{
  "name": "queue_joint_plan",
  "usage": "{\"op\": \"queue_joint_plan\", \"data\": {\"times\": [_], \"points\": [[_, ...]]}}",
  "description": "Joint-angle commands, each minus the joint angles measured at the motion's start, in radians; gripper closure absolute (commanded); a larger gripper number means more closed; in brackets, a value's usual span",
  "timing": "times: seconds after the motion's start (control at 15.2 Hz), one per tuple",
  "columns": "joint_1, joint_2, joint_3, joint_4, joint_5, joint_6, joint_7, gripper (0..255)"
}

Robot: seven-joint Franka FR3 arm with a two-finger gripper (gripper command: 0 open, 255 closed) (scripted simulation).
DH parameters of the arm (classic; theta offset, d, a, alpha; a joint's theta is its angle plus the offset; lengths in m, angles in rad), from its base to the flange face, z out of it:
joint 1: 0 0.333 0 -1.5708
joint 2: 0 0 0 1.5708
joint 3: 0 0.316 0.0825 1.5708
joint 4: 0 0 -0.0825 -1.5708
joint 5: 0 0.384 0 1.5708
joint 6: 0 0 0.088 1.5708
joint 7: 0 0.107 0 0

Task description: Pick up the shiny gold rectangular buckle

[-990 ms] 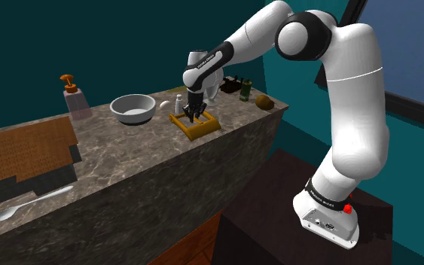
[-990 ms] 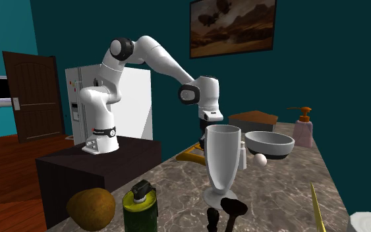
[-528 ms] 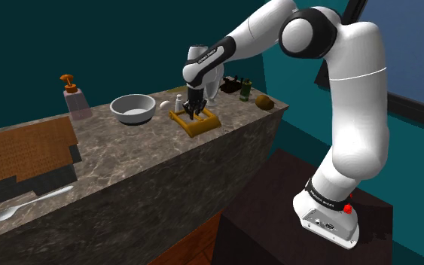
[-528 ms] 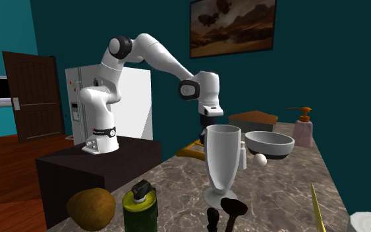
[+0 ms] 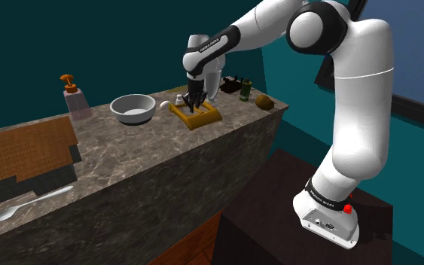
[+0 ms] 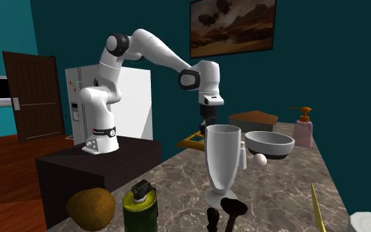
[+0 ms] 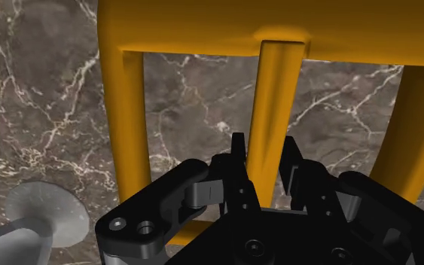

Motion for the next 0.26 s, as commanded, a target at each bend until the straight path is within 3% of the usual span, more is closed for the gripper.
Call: {"op": "queue_joint_plan", "data": {"times": [0.0, 0.2], "points": [[-0.001, -0.014, -0.001, 0.008, -0.001, -0.022, 0.001, 255], [0.0, -0.022, -0.001, 0.012, -0.002, -0.034, 0.002, 255]]}}
